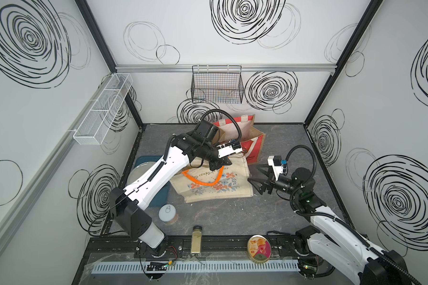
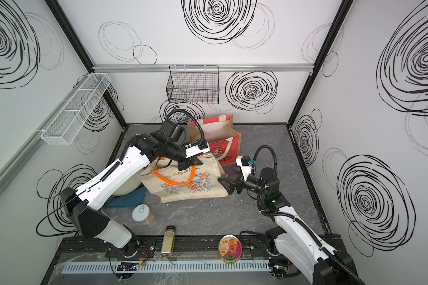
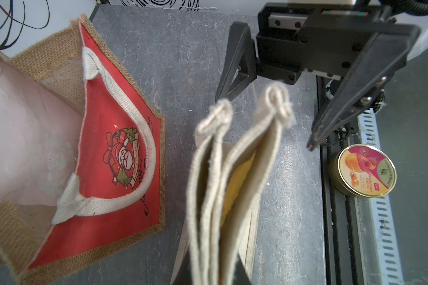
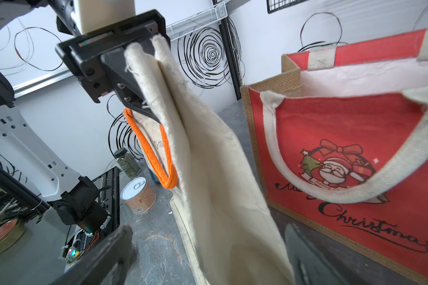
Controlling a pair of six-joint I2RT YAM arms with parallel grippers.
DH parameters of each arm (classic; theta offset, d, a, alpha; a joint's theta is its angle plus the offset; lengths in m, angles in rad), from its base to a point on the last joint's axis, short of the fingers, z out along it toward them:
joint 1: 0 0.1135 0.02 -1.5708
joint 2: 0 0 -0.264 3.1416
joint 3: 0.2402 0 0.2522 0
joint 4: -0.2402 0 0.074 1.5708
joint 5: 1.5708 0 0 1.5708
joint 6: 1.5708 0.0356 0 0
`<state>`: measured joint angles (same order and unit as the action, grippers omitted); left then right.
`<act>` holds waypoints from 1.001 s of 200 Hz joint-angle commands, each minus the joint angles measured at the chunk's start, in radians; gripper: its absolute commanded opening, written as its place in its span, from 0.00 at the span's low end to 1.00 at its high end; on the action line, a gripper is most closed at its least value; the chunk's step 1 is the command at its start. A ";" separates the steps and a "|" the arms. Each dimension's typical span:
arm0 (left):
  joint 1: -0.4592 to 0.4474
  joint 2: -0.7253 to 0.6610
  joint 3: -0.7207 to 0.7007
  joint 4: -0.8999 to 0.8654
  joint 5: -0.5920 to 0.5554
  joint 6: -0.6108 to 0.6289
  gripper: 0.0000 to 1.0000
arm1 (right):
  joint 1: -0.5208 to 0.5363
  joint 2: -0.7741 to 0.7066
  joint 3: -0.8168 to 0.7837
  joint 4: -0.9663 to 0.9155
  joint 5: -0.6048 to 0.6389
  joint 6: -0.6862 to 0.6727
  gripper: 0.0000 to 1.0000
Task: Put away the canvas bag
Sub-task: Press the canvas bag at the center of the board.
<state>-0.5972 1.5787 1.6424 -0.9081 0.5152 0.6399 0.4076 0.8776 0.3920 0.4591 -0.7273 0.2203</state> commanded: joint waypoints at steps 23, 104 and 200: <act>-0.007 0.003 0.039 -0.021 0.067 0.012 0.00 | 0.069 0.135 0.108 0.005 0.101 -0.074 1.00; 0.018 -0.047 0.013 0.057 0.073 -0.022 0.00 | 0.158 0.298 0.098 0.090 0.145 -0.113 0.00; 0.054 -0.100 -0.035 0.125 0.092 -0.056 0.00 | 0.171 0.354 -0.014 0.177 0.163 -0.049 0.35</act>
<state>-0.5560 1.5234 1.6051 -0.8795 0.5579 0.5983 0.5636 1.2293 0.4274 0.5812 -0.5816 0.1432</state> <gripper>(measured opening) 0.137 0.589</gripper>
